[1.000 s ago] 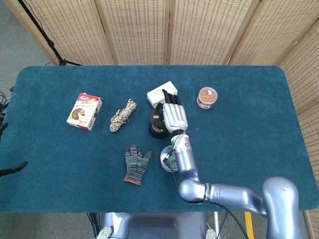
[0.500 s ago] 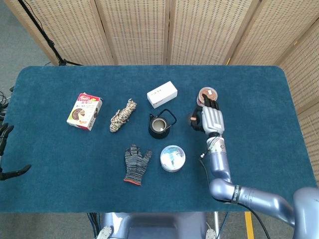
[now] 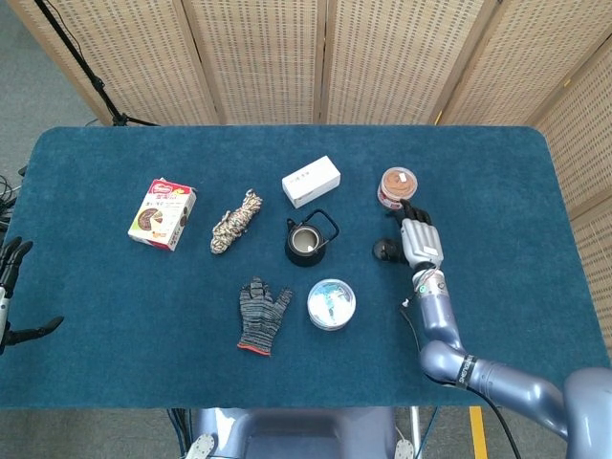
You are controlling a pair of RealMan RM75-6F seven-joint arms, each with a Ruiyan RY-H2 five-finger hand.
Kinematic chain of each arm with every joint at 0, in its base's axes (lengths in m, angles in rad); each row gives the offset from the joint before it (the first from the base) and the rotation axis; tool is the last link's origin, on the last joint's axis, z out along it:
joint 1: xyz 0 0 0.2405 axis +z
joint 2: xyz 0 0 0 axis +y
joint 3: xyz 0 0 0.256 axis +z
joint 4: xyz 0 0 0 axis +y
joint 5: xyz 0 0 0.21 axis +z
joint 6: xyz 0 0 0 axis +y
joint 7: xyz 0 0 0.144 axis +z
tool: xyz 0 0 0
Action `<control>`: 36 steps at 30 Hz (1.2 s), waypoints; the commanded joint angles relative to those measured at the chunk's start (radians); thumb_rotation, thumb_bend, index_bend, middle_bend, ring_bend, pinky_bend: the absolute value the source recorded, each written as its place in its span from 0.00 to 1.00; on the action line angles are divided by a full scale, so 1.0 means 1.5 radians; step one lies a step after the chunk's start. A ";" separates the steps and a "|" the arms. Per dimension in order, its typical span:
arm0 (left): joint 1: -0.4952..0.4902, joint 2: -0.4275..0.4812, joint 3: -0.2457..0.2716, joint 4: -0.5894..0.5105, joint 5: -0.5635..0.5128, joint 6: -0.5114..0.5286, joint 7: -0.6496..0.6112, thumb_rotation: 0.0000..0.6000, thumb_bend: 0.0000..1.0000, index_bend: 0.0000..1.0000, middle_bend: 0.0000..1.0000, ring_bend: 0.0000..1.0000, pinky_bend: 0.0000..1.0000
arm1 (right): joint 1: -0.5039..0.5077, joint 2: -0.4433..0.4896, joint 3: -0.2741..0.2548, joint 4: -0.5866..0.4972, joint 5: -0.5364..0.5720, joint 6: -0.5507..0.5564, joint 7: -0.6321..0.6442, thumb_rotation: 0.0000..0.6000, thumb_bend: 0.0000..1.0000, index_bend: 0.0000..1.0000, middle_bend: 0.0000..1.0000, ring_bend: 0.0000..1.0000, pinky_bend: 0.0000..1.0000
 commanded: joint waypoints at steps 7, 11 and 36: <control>0.006 0.000 0.009 0.002 0.016 0.009 0.003 1.00 0.00 0.00 0.00 0.00 0.00 | -0.062 0.158 0.002 -0.202 -0.154 0.080 0.041 1.00 0.44 0.00 0.00 0.00 0.00; 0.012 -0.003 0.015 0.006 0.028 0.019 0.010 1.00 0.00 0.00 0.00 0.00 0.00 | -0.106 0.217 -0.038 -0.221 -0.261 0.106 0.075 1.00 0.20 0.00 0.00 0.00 0.00; 0.050 -0.044 0.060 0.046 0.109 0.073 0.033 1.00 0.00 0.00 0.00 0.00 0.00 | -0.377 0.248 -0.237 -0.011 -0.653 0.431 0.299 1.00 0.00 0.09 0.00 0.00 0.00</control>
